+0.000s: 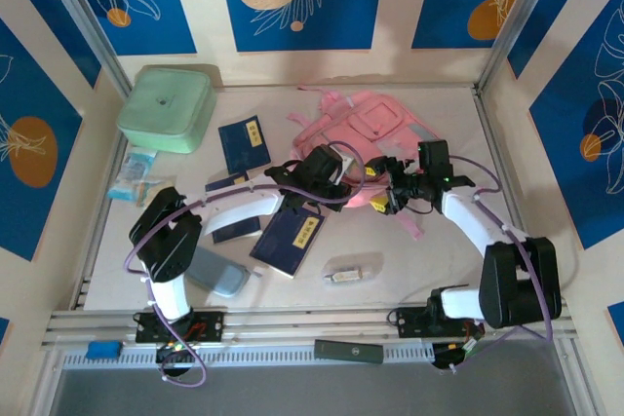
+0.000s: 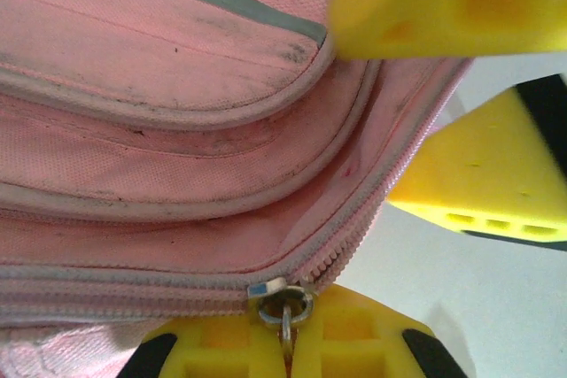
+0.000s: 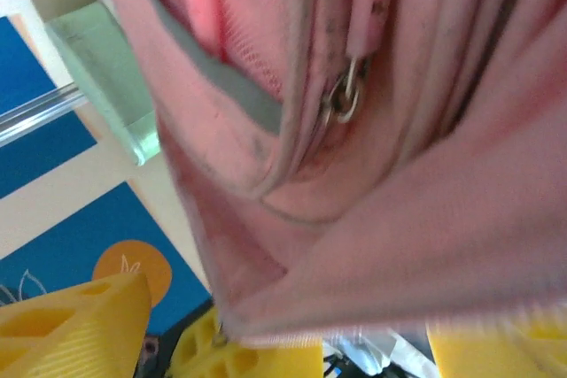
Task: Pack the student bag
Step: Unzip the student bag at the top-right of the table.
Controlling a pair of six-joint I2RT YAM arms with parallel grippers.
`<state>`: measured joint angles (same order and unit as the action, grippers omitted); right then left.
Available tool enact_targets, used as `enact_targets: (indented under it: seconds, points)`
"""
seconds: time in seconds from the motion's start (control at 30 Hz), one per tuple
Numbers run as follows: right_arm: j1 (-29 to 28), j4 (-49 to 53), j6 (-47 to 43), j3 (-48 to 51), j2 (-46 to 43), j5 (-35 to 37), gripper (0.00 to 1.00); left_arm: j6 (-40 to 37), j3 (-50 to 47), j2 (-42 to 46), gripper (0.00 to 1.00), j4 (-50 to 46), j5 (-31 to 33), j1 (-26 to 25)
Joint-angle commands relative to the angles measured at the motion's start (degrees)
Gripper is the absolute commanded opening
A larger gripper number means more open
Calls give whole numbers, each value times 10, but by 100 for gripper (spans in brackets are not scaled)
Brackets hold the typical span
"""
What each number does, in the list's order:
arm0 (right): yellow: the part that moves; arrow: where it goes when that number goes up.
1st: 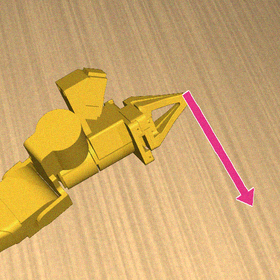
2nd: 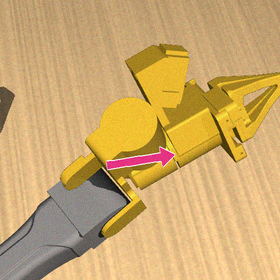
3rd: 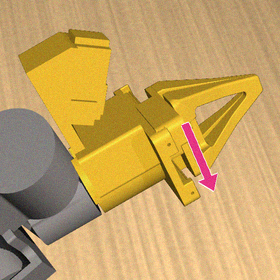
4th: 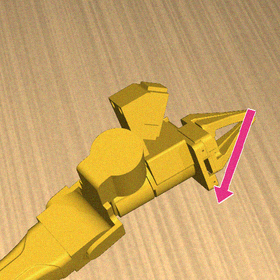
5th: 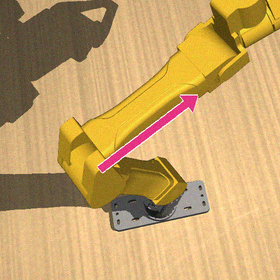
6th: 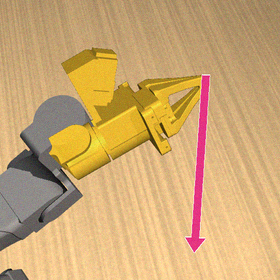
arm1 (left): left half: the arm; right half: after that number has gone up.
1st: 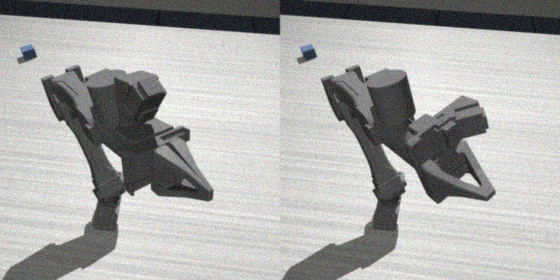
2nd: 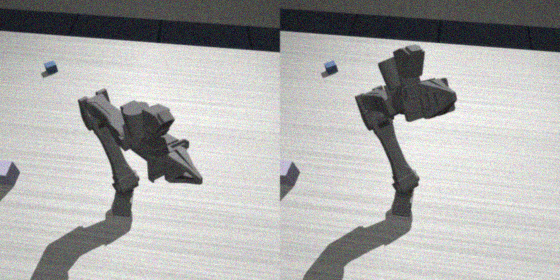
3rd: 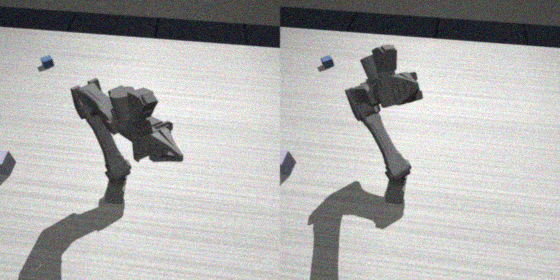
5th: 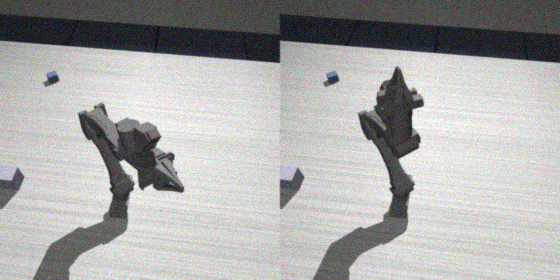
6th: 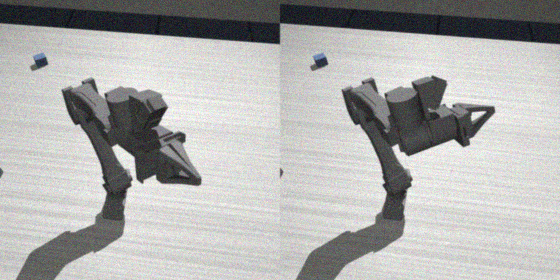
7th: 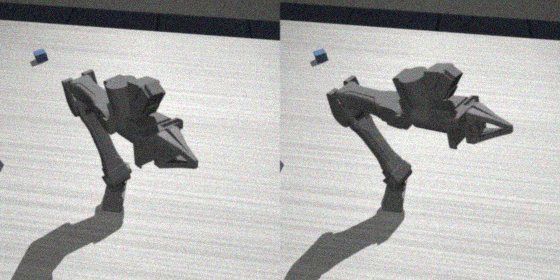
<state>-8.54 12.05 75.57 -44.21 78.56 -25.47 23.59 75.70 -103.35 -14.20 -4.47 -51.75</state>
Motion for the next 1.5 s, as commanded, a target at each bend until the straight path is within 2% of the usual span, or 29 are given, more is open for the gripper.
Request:
enact_targets:
  seconds: [0.0, 0.2, 0.3, 0.43, 0.53, 0.67, 0.7, 0.8, 0.97, 1.03, 1.17, 1.27, 1.37, 1.47]
  points:
    - [-13, -28, 18, -34, 44, 38, 68, 4, 31, 0, 0, 37, -22, 2]
    - [-36, -16, -33, -88, 89, 63, 33, 1, 29, 12, 0, 28, -24, 2]
    - [-42, 16, -89, -128, 108, 41, 12, -12, 22, 30, 0, -4, -22, 1]
    - [-25, 107, -197, -157, 99, 39, 1, -25, -5, 69, 0, -58, -5, 2]
    - [16, 143, -251, -147, 72, 45, 0, -23, -39, 94, 0, -64, 0, 2]
    - [124, 120, -266, -114, 60, -62, 0, -33, -63, 104, 0, -87, 29, 2]
    - [144, 133, -278, -120, 63, -71, 0, -35, -68, 105, 0, -87, 37, 3]
    - [175, 167, -311, -147, 73, -66, 0, -36, -66, 96, 0, -89, 45, 5]
    - [189, 196, -328, -166, 77, -30, 0, -28, -30, 68, 0, -87, 26, 4]
    - [182, 183, -313, -155, 65, -33, 11, -20, -17, 60, 0, -83, 19, 5]
    - [149, 172, -276, -126, 42, -55, 46, 7, -1, 46, 0, -51, -3, 4]
    - [131, 174, -239, -95, 15, -61, 67, 22, 9, 33, 0, -38, -17, 4]
    - [104, 162, -179, -56, -25, -68, 78, 29, 19, 22, 0, -38, -25, 4]
    - [55, 125, -104, -23, -56, -55, 82, 34, 21, 15, 0, -32, -33, 3]
